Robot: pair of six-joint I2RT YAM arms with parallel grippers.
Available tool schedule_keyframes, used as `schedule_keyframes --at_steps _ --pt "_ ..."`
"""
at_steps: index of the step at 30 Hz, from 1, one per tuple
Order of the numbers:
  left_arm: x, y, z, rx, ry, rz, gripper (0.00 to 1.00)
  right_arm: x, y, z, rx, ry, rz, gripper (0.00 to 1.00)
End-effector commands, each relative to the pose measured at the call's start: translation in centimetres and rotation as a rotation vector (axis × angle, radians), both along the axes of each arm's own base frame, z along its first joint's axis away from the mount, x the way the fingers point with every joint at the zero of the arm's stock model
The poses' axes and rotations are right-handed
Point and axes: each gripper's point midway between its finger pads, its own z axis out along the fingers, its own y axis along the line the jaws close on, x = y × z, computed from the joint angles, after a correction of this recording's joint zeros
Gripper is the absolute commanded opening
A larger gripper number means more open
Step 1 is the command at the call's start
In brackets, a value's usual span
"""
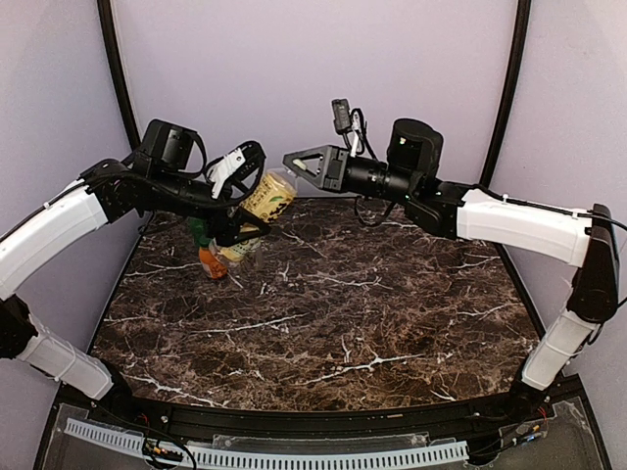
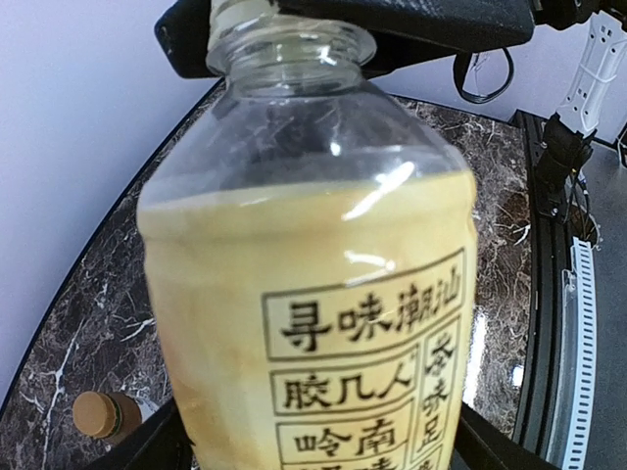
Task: Unscrew the bottle caps
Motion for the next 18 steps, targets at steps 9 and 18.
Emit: schedule_keyframes --at_steps 9,18 --pt "-0.8 -0.8 -0.5 -0.064 0.041 -0.027 0.55 -0.8 0.7 1.9 0.065 -0.028 0.043 0.00" --pt "0.0 0.9 -0.7 0.031 -0.072 0.015 0.38 -0.9 -0.6 1.9 -0.028 -0.041 0.043 0.58"
